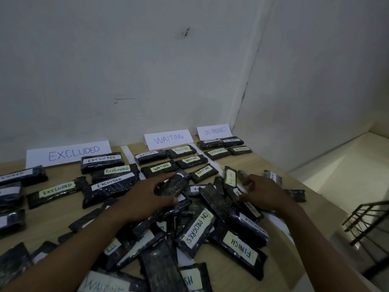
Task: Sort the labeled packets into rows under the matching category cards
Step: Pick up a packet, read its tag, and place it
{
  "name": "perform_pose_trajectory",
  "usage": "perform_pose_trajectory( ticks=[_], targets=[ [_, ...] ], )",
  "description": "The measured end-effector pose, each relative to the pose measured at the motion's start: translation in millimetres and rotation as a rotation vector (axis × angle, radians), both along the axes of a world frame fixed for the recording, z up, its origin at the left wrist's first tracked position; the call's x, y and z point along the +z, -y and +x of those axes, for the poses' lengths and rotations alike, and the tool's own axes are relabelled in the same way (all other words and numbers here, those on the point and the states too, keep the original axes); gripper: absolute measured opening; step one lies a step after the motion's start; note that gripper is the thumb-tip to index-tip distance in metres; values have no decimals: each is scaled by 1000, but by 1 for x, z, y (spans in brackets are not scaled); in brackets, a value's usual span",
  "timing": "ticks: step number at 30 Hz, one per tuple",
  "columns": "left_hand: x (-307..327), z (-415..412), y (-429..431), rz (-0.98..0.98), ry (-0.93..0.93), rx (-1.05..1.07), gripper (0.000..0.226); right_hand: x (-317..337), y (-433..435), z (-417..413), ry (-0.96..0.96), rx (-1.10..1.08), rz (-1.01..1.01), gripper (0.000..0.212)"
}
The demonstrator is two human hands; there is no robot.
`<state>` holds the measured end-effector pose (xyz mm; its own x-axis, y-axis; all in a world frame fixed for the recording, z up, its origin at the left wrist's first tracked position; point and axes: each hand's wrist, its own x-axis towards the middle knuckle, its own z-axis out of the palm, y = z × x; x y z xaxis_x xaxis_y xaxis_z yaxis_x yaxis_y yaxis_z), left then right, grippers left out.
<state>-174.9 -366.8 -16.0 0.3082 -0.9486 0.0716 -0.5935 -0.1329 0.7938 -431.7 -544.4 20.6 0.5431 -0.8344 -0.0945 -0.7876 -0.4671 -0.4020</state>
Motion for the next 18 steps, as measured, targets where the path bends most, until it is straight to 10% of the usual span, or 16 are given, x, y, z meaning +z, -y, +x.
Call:
perform_pose_trajectory(
  ticks=[6, 11, 18],
  targets=[
    [-2, 4, 3, 6, -44, -3, 64, -2, 3, 0, 85, 32, 131, 41],
    [-7, 7, 5, 9, -74, -7, 62, 7, 23, 4, 570, -95, 197, 11],
    [-14, 18, 11, 35, -133, -5, 66, 16, 87, 31, 665, -274, 255, 31]
  ],
)
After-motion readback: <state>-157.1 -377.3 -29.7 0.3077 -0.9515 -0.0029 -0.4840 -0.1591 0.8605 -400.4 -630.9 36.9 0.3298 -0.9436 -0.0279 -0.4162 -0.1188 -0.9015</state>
